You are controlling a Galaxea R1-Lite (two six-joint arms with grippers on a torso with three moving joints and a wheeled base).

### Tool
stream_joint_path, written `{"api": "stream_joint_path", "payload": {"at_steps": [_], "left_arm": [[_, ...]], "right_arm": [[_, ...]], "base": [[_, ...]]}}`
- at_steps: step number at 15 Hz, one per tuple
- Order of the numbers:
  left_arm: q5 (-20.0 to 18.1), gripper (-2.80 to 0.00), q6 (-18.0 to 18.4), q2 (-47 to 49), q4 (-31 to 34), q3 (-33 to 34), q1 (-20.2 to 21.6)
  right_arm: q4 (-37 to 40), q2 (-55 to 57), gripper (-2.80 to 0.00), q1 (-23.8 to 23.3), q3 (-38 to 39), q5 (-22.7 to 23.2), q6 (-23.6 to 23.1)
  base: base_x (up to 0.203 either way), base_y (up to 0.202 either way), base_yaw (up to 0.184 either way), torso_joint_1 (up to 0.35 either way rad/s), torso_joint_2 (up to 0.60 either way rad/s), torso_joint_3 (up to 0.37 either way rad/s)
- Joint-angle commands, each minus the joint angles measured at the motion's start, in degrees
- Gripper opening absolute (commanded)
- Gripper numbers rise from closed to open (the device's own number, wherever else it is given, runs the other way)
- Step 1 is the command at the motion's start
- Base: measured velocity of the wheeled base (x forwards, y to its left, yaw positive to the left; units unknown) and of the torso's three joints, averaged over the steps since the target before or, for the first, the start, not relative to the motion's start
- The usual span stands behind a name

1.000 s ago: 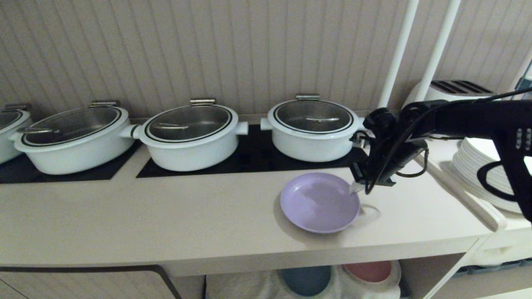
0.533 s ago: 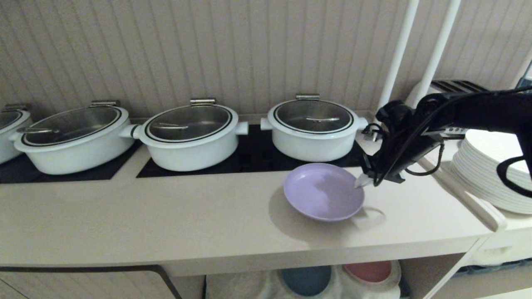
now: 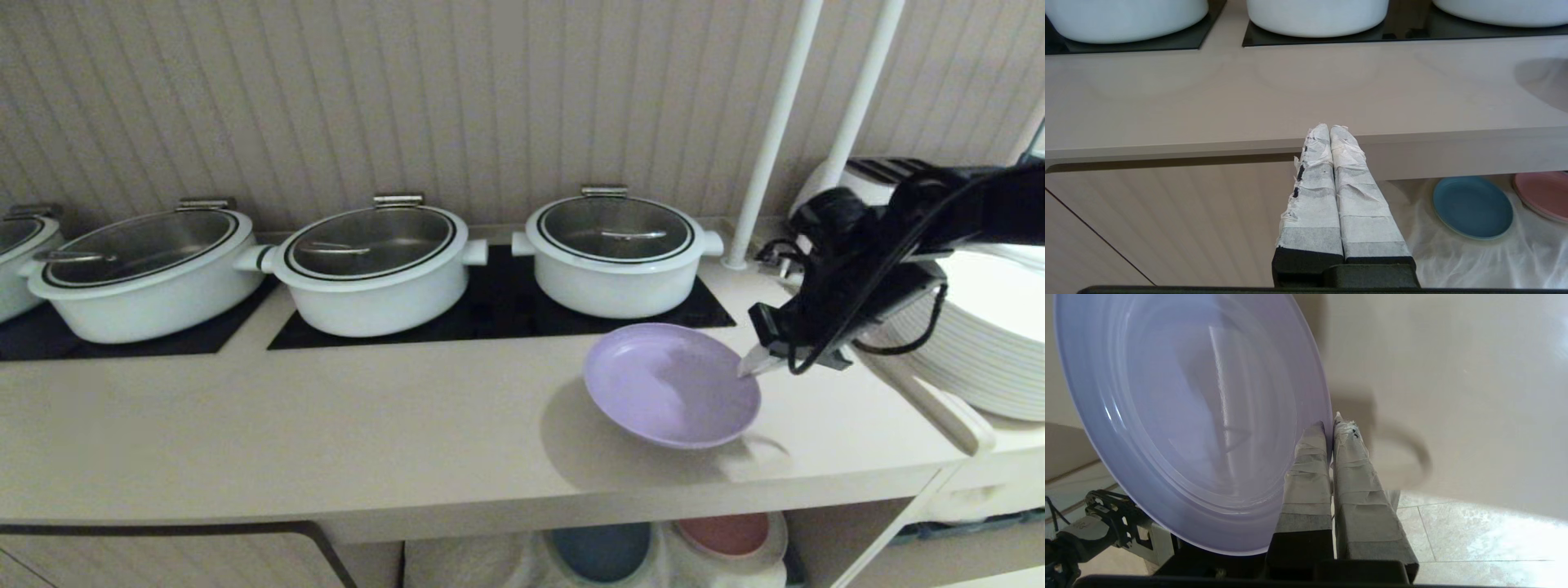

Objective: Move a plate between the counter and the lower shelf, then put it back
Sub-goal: Put the plate in the cupboard

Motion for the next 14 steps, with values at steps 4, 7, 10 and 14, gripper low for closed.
{"api": "stream_joint_path", "payload": {"at_steps": [4,7,10,14], "left_arm": [[0.00,-2.80,-0.01,-0.02,0.01,0.00,0.00],[0.00,-2.80,-0.03,0.03,0.01,0.00,0.00],[0.00,-2.80,0.00,-0.02,0.01,0.00,0.00],[0.00,-2.80,0.00,-0.02,0.01,0.00,0.00]], "right_arm": [[0.17,-11.57,-2.80,-1.66,9.09,0.03,-0.10],[-0.12,-19.14,-2.80,-1.75,17.83,0.03,-0.61],[-3.08,-26.21,-2.80,-1.71,26.86,0.00,-0.86],[-4.11,-33.95,-2.80,-1.71,36.22,-0.18,-0.91]], "base": [[0.000,0.000,0.000,0.000,0.00,0.000],[0.000,0.000,0.000,0.000,0.00,0.000],[0.000,0.000,0.000,0.000,0.00,0.000],[0.000,0.000,0.000,0.000,0.00,0.000]]}}
